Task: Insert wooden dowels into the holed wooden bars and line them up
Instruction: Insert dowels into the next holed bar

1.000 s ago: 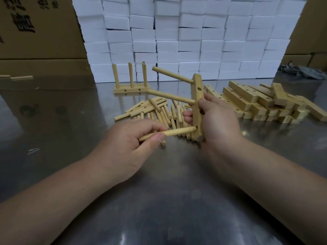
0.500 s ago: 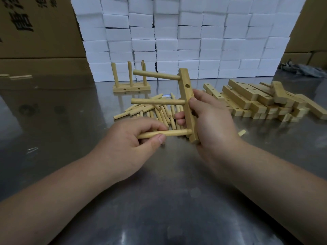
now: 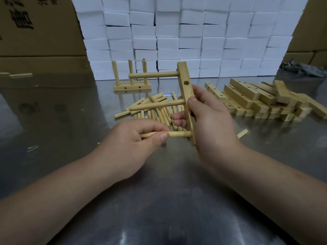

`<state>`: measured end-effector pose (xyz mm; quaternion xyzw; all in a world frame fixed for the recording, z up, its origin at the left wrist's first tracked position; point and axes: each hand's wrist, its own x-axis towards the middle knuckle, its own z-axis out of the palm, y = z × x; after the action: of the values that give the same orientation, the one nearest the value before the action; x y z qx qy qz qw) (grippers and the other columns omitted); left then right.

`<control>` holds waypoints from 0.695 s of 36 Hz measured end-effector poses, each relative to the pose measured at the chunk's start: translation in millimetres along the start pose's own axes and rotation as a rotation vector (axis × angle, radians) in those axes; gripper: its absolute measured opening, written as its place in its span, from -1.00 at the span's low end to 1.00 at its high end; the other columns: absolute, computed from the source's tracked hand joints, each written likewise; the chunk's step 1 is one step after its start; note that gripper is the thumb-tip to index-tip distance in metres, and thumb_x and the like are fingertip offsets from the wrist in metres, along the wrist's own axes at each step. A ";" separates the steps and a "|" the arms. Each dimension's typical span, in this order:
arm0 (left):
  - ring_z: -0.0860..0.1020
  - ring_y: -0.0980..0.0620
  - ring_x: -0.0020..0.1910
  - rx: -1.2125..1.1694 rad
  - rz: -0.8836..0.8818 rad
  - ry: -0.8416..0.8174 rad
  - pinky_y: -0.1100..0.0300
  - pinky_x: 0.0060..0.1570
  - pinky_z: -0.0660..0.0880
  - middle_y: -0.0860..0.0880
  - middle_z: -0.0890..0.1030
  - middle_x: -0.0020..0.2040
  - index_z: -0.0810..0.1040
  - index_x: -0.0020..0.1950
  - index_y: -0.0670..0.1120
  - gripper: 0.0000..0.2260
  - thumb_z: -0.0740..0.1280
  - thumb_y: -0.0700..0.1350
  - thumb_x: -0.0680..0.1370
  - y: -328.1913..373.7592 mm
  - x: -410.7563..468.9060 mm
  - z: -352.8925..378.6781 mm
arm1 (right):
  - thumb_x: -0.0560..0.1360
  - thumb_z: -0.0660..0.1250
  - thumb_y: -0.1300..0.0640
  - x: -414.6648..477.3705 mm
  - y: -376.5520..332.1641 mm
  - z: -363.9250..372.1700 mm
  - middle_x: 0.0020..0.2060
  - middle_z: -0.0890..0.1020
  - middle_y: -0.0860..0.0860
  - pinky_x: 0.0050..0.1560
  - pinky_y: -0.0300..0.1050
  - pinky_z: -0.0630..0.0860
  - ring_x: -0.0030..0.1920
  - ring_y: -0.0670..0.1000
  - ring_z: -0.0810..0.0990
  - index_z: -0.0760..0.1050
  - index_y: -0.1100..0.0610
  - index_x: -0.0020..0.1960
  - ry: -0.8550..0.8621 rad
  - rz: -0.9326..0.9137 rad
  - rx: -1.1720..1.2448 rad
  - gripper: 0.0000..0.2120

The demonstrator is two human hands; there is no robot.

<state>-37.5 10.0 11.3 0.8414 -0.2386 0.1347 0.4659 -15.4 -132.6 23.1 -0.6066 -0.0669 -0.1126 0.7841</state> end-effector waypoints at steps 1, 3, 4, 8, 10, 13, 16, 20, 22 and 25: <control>0.45 0.32 -0.42 -0.012 -0.018 -0.003 0.53 -0.40 0.31 0.23 0.53 -0.44 0.59 -0.32 0.12 -0.80 0.33 -0.11 0.47 0.3 0.5 -0.3 | 0.61 0.08 0.25 -0.5 0.0 0.0 -0.01 0.52 0.10 -0.39 -0.31 0.50 -0.41 -0.14 0.56 0.37 0.15 0.35 -0.001 -0.004 -0.010 -0.67; 0.40 0.29 -0.52 -0.061 -0.065 -0.025 0.46 -0.47 0.30 0.19 0.46 -0.54 0.59 -0.39 0.09 -0.78 0.28 0.02 0.44 0.8 1.1 -0.6 | 0.61 0.08 0.25 -2.0 0.2 0.5 -0.06 0.52 0.05 -0.37 -0.31 0.50 -0.40 -0.14 0.56 0.39 0.13 0.32 -0.006 -0.022 -0.022 -0.68; 0.37 0.26 -0.55 -0.084 -0.091 -0.040 0.41 -0.48 0.28 0.16 0.43 -0.57 0.60 -0.40 0.12 -0.77 0.24 0.11 0.39 0.4 1.5 -0.9 | 0.61 0.08 0.25 -2.7 0.3 0.8 -0.09 0.52 0.01 -0.36 -0.31 0.51 -0.40 -0.15 0.56 0.40 0.11 0.31 -0.007 -0.035 -0.028 -0.69; 0.32 0.20 -0.57 -0.107 -0.123 -0.068 0.20 -0.38 0.23 0.09 0.37 -0.60 0.60 -0.37 0.20 -0.74 0.18 0.27 0.25 -4.6 2.1 -1.6 | 0.61 0.09 0.23 -4.2 0.2 2.3 -0.22 0.54 -0.09 -0.30 -0.27 0.55 -0.40 -0.15 0.57 0.40 0.10 0.32 0.000 -0.060 -0.054 -0.69; 0.35 0.22 -0.57 -0.103 -0.121 -0.059 0.19 -0.39 0.22 0.12 0.40 -0.60 0.62 -0.31 0.20 -0.72 0.17 0.27 0.26 -4.0 2.4 -1.0 | 0.61 0.09 0.23 -4.1 0.5 2.0 -0.33 0.57 -0.13 -0.26 -0.23 0.57 -0.40 -0.15 0.57 0.38 0.11 0.33 0.002 -0.050 -0.066 -0.68; 0.38 0.27 -0.56 -0.084 -0.117 -0.035 0.19 -0.40 0.22 0.18 0.41 -0.60 0.61 -0.24 0.19 -0.69 0.17 0.28 0.26 -3.4 2.8 2.0 | 0.61 0.09 0.22 -2.9 0.3 1.5 -0.39 0.57 -0.13 -0.19 -0.17 0.55 -0.38 -0.15 0.57 0.36 0.13 0.36 0.011 -0.048 -0.083 -0.67; 0.26 0.19 -0.57 -0.192 -0.155 0.004 0.22 -0.44 0.25 0.10 0.31 -0.57 0.61 -0.29 0.11 -0.66 0.20 0.30 0.26 -4.0 6.2 4.2 | 0.60 0.12 0.19 -1.1 1.0 0.4 -0.25 0.53 -0.06 -0.19 -0.24 0.53 -0.29 -0.13 0.53 0.38 0.13 0.34 0.057 -0.069 -0.097 -0.68; 0.29 0.10 -0.59 -0.643 -0.311 0.023 0.28 -0.57 0.31 0.02 0.40 -0.52 0.52 -0.10 -0.07 -0.61 0.22 0.20 0.30 -2.8 12.7 -0.9 | 0.58 0.16 0.12 2.5 -0.6 -4.8 -0.29 0.50 -0.11 -0.31 -0.31 0.47 -0.36 -0.23 0.47 0.49 -0.06 0.04 0.135 -0.098 -0.128 -0.84; 0.32 0.09 -0.59 -0.746 -0.319 0.031 0.30 -0.55 0.34 -0.02 0.45 -0.49 0.46 -0.06 -0.09 -0.62 0.20 0.17 0.32 -5.5 13.3 -4.9 | 0.55 0.19 0.14 5.8 -3.7 -8.6 -0.29 0.50 -0.07 -0.25 -0.18 0.50 -0.31 -0.15 0.49 0.48 -0.05 -0.08 0.139 -0.064 -0.104 -0.86; 0.36 0.08 -0.57 -0.791 -0.306 0.087 0.30 -0.53 0.36 -0.02 0.49 -0.47 0.45 -0.07 -0.09 -0.69 0.19 0.12 0.37 -8.8 15.0 -7.4 | 0.49 0.24 0.15 10.1 -5.9 -14.4 -0.35 0.46 -0.03 -0.29 -0.16 0.39 -0.33 -0.07 0.43 0.46 0.06 -0.22 0.154 -0.021 -0.144 -0.88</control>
<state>-20.2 16.1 15.6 0.6170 -0.1243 -0.0025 0.7771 -7.6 -148.9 27.4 -0.6502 -0.0046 -0.1717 0.7400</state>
